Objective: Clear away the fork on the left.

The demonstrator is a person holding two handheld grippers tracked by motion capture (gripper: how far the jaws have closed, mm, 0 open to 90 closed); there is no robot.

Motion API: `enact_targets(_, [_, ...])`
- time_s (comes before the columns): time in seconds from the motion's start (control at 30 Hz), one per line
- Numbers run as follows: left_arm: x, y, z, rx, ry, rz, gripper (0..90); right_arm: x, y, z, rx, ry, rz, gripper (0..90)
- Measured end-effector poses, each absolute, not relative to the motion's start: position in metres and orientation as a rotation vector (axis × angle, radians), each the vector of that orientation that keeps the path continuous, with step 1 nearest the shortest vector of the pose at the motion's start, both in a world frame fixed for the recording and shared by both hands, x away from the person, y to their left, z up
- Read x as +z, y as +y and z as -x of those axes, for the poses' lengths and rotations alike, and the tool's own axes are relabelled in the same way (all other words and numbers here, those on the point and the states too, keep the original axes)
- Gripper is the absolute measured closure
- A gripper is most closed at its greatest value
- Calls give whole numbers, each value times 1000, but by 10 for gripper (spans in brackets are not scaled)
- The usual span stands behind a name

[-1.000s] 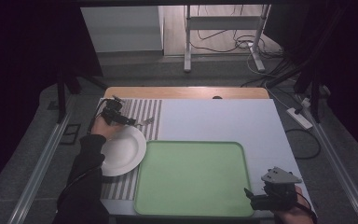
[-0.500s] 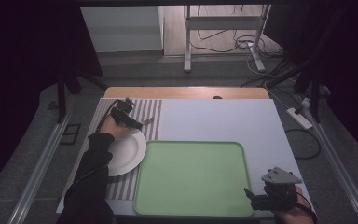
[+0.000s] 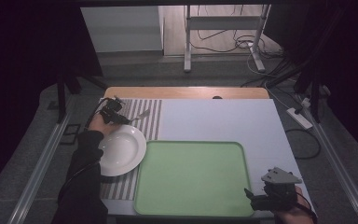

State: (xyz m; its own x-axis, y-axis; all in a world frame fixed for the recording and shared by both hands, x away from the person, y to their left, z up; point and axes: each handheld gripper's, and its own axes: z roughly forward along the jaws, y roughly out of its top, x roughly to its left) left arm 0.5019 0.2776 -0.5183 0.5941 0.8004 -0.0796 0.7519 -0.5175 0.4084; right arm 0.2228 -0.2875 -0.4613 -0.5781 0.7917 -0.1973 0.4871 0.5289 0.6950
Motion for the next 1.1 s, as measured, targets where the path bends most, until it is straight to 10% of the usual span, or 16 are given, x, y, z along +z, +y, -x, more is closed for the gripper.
enact_targets(1.1, [-467,332,-469,154,1337,-2371,842,-461,-289,-223,824,2265,-1056,0])
